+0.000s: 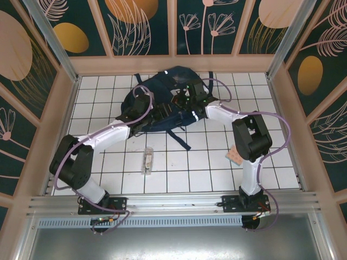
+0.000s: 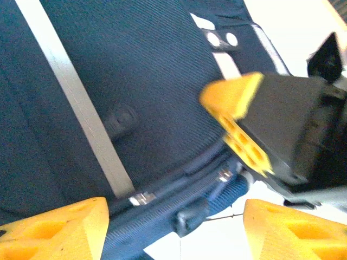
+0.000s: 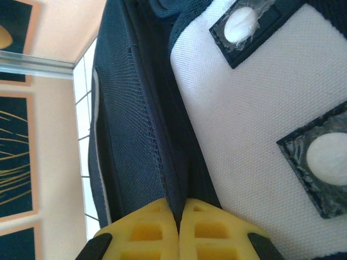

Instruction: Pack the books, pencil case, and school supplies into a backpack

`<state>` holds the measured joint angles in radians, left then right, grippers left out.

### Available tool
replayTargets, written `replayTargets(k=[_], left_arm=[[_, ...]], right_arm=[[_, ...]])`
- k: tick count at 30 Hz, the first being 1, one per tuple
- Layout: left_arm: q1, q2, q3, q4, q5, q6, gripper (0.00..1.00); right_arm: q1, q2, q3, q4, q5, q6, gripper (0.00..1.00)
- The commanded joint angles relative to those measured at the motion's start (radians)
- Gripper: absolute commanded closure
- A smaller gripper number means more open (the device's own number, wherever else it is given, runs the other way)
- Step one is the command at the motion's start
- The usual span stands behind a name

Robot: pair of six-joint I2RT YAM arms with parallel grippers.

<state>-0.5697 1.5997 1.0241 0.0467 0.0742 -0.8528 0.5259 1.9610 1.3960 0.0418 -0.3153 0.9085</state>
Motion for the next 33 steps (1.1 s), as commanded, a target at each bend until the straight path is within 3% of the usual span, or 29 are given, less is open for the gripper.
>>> replayTargets(k=[1,4,9,14,21,30,33], left_arm=[[-0.031,-0.027,-0.036,-0.023,0.037,-0.045,0.34],[-0.035,-0.033,-0.096,0.030,0.036,-0.088,0.34],[-0.032,-0.023,-0.087,0.044,-0.100,-0.075,0.26],[-0.029,-0.022,-0.058,0.097,-0.178,-0.075,0.25],[-0.026,0.101,0.070,-0.017,-0.283,0.034,0.28],[-0.026,0.099,0.011,-0.048,-0.340,0.123,0.32],[-0.026,0.097,0.012,-0.046,-0.295,0.184,0.31]], right_arm=[[0.012,-0.014,0.026,0.262,0.010,0.076,1.00],[0.016,-0.028,0.012,0.284,0.021,0.086,1.00],[0.046,-0.075,-0.033,0.289,0.030,0.074,1.00],[0.061,-0.113,-0.105,0.315,0.034,0.085,1.00],[0.073,-0.145,-0.176,0.404,-0.008,0.134,1.00],[0.055,-0.157,-0.160,0.410,-0.031,0.137,1.00],[0.052,-0.151,-0.135,0.384,-0.038,0.124,1.00]])
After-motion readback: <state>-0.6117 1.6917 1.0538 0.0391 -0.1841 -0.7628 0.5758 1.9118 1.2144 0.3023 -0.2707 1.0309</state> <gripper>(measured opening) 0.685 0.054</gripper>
